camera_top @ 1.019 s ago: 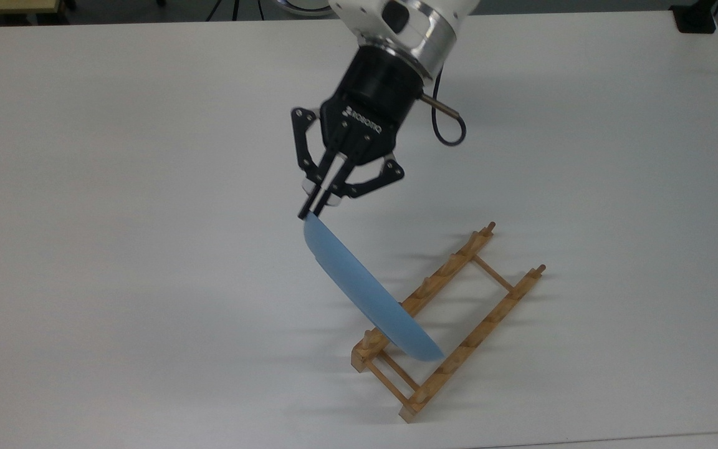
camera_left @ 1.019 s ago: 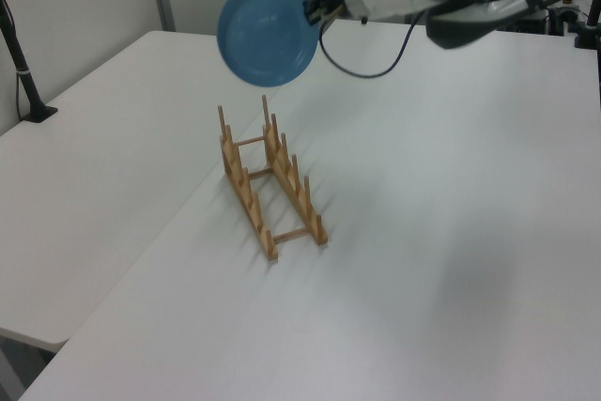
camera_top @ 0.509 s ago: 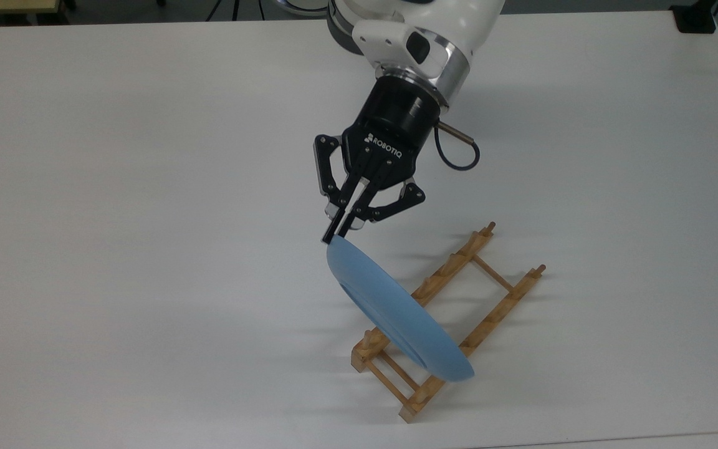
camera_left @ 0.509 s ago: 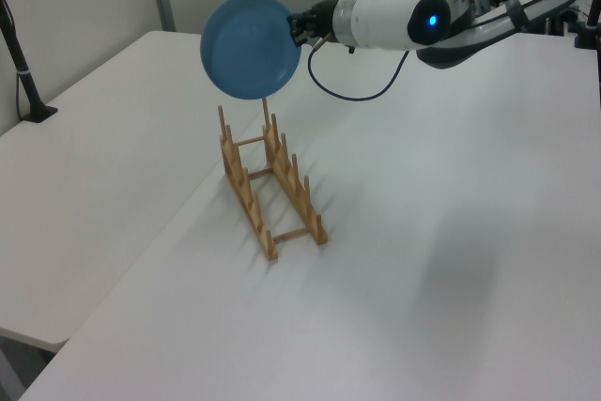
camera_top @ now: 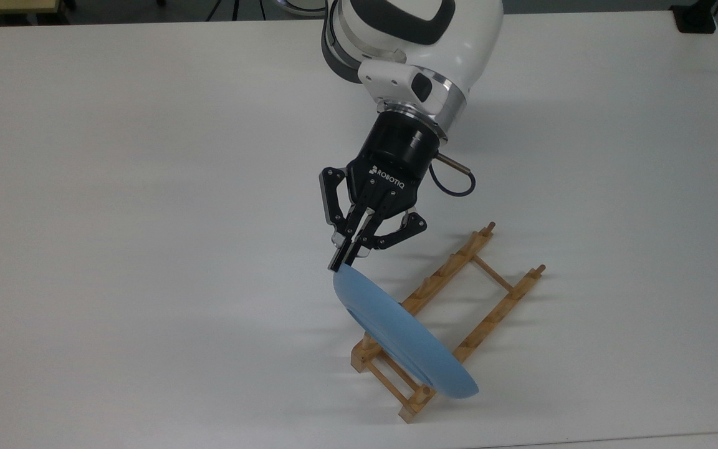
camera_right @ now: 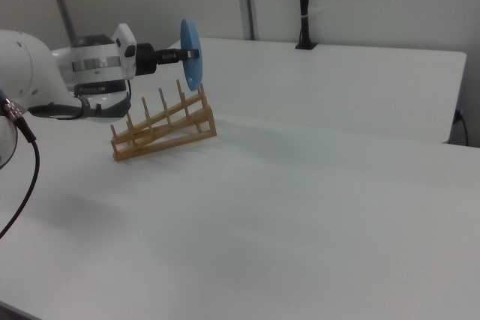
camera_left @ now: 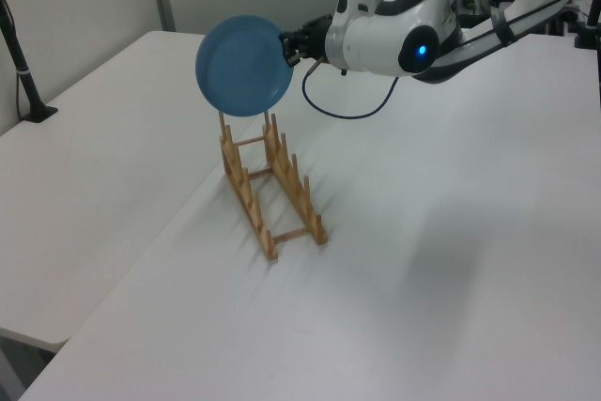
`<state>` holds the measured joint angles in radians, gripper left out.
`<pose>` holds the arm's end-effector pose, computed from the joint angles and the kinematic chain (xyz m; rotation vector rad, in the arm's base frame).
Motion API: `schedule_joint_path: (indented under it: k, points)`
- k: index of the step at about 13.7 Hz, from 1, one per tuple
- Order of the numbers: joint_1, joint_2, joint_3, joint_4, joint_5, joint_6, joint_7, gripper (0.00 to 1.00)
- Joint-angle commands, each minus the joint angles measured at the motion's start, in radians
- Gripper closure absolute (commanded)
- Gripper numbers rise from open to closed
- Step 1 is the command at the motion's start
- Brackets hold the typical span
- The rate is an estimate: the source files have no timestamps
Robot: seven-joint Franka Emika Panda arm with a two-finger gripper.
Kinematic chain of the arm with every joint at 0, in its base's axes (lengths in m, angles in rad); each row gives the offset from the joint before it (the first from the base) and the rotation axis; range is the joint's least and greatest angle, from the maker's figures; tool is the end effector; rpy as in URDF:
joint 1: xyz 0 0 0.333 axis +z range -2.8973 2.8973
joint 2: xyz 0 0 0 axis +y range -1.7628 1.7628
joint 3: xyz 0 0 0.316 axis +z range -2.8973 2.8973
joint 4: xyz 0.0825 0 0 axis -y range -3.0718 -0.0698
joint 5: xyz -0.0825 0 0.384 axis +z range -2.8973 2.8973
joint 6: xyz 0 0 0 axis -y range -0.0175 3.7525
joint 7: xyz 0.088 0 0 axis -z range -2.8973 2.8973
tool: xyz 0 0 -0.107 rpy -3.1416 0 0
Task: Place plate in plate rack
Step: 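Lower the plate edge-first between the rack's pegs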
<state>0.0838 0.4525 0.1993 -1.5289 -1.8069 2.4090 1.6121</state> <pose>0.7032 0.1726 0.4542 2.1212 -0.1160 1.6005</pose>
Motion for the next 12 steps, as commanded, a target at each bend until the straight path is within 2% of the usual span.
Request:
schedule_joint_path:
  k: [1, 4, 9, 10, 12]
  points:
    - [0.013, 0.011, -0.009, 0.019, -0.028, 0.01, 0.02, 1.0]
    - [0.013, 0.024, -0.009, 0.016, -0.051, 0.01, 0.02, 1.0]
    - [0.028, 0.029, -0.009, 0.013, -0.051, 0.01, 0.018, 0.98]
    - [0.028, 0.029, -0.009, 0.013, -0.049, 0.01, 0.018, 0.78]
    - [0.025, 0.029, -0.009, 0.013, -0.045, 0.01, 0.02, 0.0]
